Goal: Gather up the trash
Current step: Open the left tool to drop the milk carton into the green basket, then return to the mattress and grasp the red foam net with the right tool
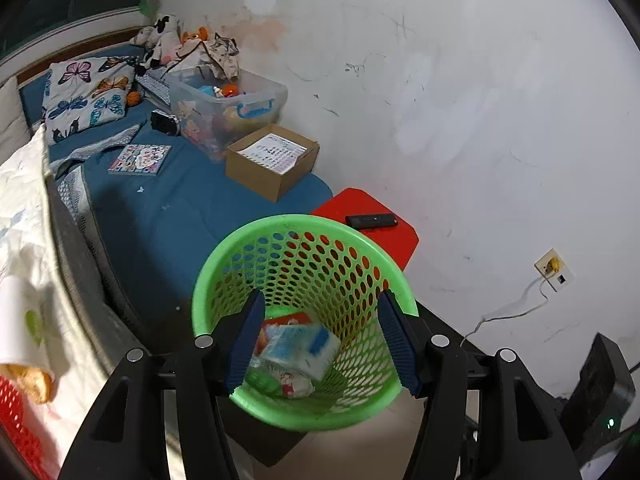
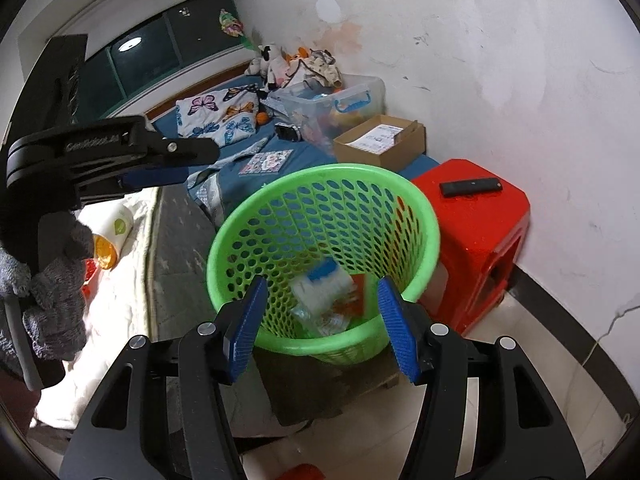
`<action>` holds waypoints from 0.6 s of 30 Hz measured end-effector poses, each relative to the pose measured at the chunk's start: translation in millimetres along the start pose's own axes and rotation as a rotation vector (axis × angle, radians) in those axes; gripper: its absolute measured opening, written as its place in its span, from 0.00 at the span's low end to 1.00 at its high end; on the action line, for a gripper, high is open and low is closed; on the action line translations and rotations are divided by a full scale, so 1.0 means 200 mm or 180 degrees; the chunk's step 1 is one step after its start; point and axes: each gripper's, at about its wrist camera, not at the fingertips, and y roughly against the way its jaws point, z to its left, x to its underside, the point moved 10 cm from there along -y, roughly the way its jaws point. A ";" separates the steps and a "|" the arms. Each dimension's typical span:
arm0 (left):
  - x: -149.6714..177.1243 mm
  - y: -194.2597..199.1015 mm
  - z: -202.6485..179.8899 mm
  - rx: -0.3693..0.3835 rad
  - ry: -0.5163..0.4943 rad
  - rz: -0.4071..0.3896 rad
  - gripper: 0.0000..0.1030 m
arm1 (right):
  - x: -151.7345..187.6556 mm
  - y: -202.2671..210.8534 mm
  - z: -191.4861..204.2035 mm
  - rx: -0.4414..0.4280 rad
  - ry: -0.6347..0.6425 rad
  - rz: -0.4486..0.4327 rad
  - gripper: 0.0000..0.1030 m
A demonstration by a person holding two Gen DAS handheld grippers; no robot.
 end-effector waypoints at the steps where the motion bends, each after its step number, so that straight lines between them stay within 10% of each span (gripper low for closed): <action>1: 0.01 0.04 0.02 -0.0031 0.0012 -0.0042 0.55 | 0.00 0.01 0.03 -0.0035 0.0018 -0.0002 0.56; 18: 0.28 0.82 0.70 -0.0997 0.0560 -0.0591 0.55 | 0.01 -0.06 0.72 -0.0800 0.0551 0.0160 0.62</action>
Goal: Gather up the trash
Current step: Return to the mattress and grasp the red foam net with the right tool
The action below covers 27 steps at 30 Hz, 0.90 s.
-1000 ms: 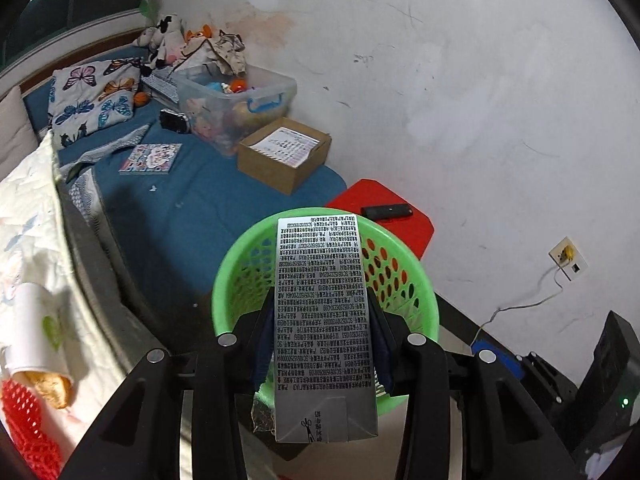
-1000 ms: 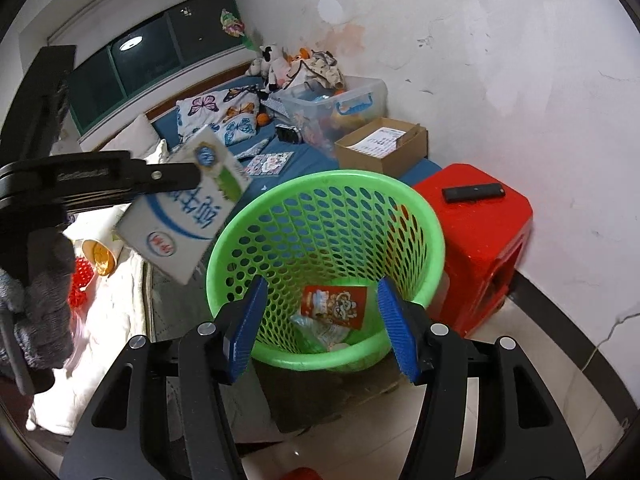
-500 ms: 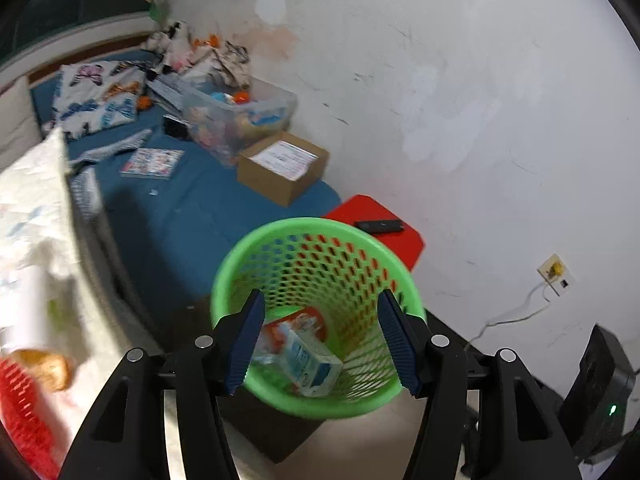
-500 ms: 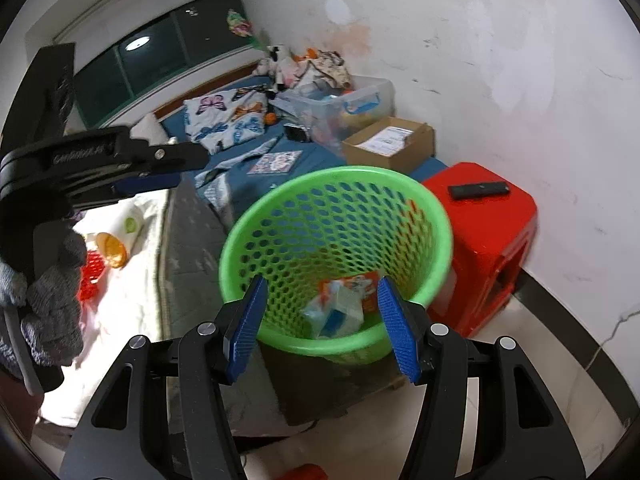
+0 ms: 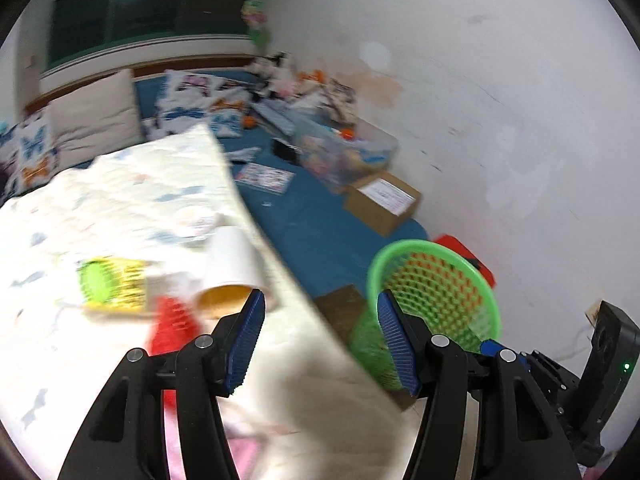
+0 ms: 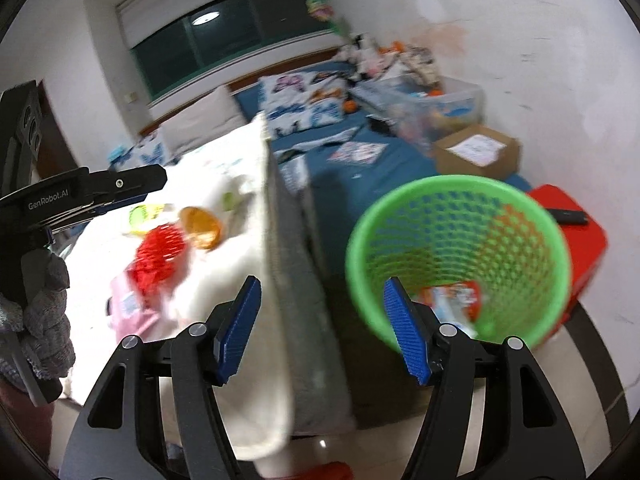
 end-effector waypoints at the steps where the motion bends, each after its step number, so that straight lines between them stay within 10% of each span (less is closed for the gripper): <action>1: 0.00 0.03 0.06 -0.0059 0.0055 -0.0019 0.55 | 0.00 -0.01 0.03 -0.0038 0.0028 0.0016 0.62; 14: 0.19 0.33 0.71 -0.0717 0.0654 -0.0080 0.55 | -0.01 -0.34 0.64 -0.0880 0.0258 0.0432 0.60; 27: 0.41 0.46 0.87 -0.0807 0.0949 0.0039 0.55 | 0.01 -0.63 0.91 -0.1063 0.0284 0.0785 0.51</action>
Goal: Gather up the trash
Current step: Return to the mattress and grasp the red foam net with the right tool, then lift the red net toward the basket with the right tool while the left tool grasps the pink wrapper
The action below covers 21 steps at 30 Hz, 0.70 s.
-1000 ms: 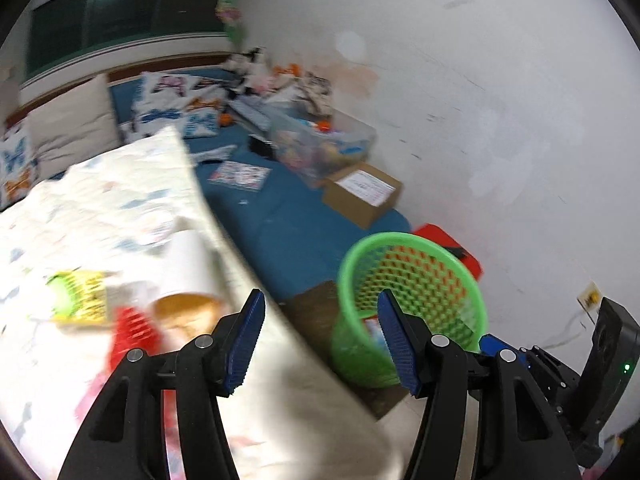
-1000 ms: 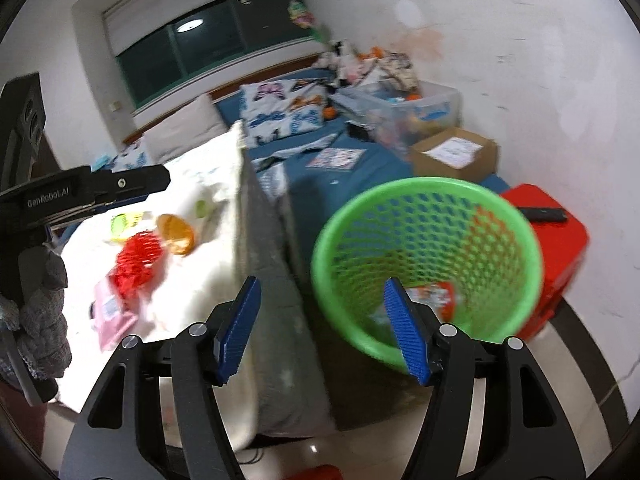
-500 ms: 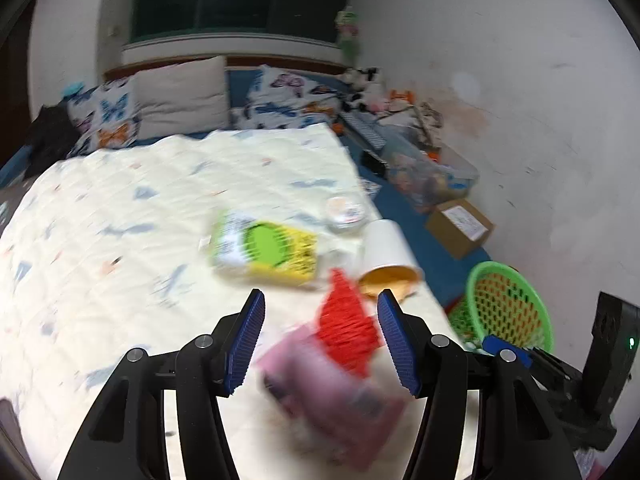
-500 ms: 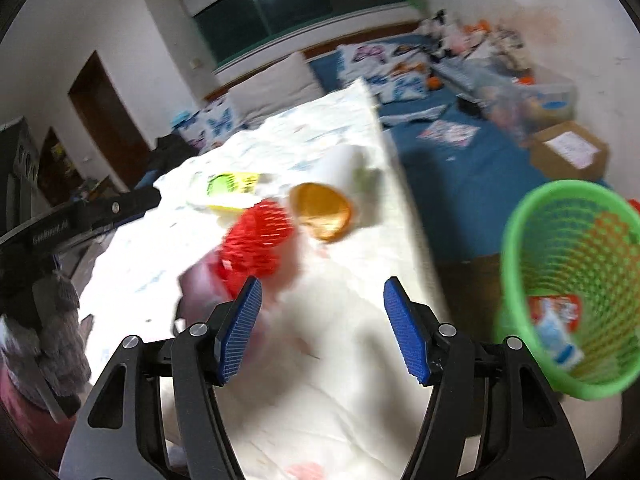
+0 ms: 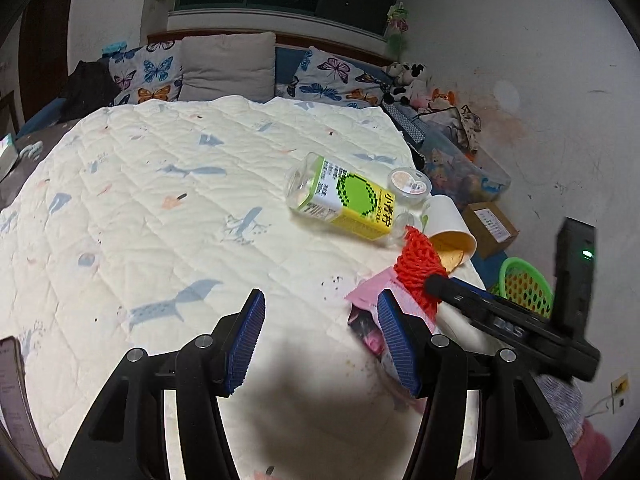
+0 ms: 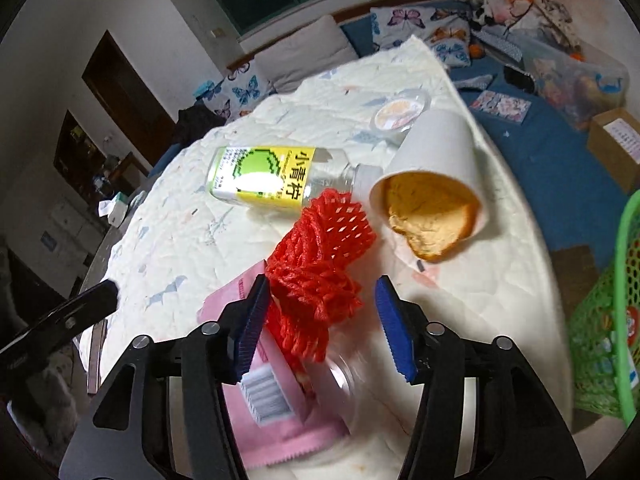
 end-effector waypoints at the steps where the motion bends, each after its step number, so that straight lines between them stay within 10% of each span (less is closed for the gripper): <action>1: 0.01 0.00 0.00 0.0012 0.0003 0.0014 0.55 | 0.01 -0.02 0.00 -0.0024 -0.0021 0.0042 0.48; 21: 0.23 -0.21 -0.24 0.0414 -0.0061 0.0532 0.62 | -0.03 0.44 -0.02 -0.0041 0.0105 -0.0620 0.37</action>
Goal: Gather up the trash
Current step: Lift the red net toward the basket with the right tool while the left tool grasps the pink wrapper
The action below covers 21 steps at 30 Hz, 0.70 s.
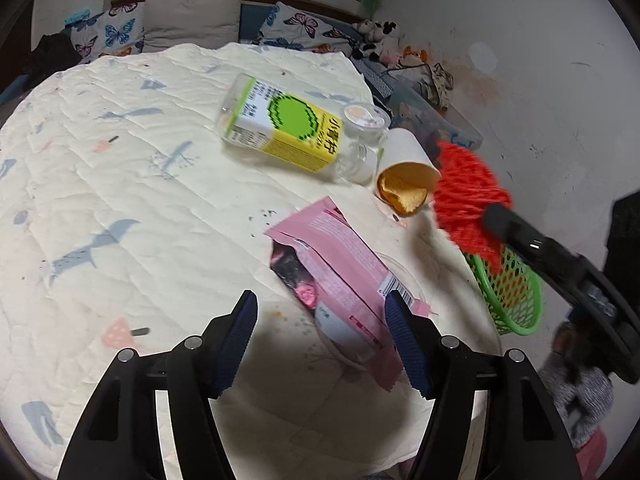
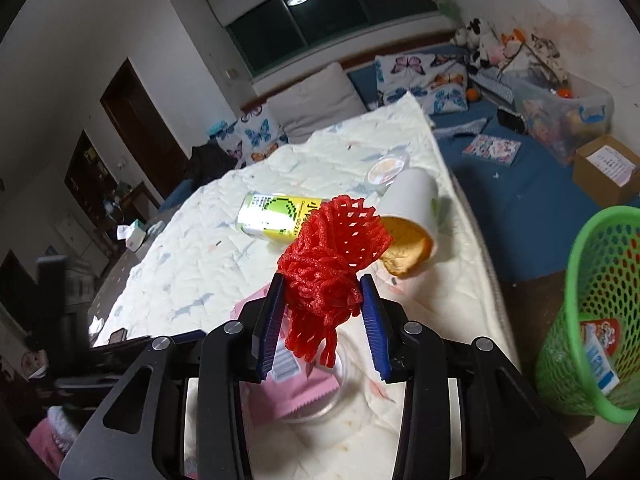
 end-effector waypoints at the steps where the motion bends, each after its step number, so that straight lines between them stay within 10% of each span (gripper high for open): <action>1: 0.00 -0.01 0.00 0.0011 0.0006 0.0012 0.62 | 0.00 0.03 -0.01 0.0015 0.0002 -0.0023 0.37; 14: -0.09 -0.16 0.00 0.0062 0.0252 0.0103 0.63 | 0.05 0.23 -0.16 0.0347 -0.0073 -0.0188 0.37; 21: -0.11 -0.18 -0.03 0.0217 0.0244 0.0088 0.40 | 0.10 0.30 -0.29 0.0540 -0.0204 -0.0212 0.37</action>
